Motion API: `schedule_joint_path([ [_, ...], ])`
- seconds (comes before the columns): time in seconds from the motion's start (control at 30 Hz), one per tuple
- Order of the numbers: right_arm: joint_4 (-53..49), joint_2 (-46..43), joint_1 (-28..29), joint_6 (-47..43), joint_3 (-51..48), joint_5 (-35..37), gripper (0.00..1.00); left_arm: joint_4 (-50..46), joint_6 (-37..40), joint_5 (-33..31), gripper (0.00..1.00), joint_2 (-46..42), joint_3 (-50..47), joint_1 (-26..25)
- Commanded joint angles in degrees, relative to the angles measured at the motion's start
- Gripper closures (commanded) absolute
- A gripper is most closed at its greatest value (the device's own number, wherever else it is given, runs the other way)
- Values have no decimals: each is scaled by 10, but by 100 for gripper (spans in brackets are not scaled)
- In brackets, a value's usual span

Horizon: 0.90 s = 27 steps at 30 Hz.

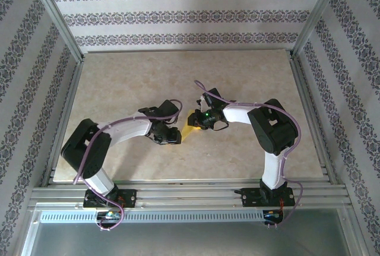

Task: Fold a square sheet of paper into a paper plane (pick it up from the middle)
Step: Fold the wing for the fifth time at the center of the table.

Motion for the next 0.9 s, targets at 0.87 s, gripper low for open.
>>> schedule_joint_path([
  [0.87,-25,57,-7,-4,-16,76,69,125,-35,65,88,93,-4,7],
])
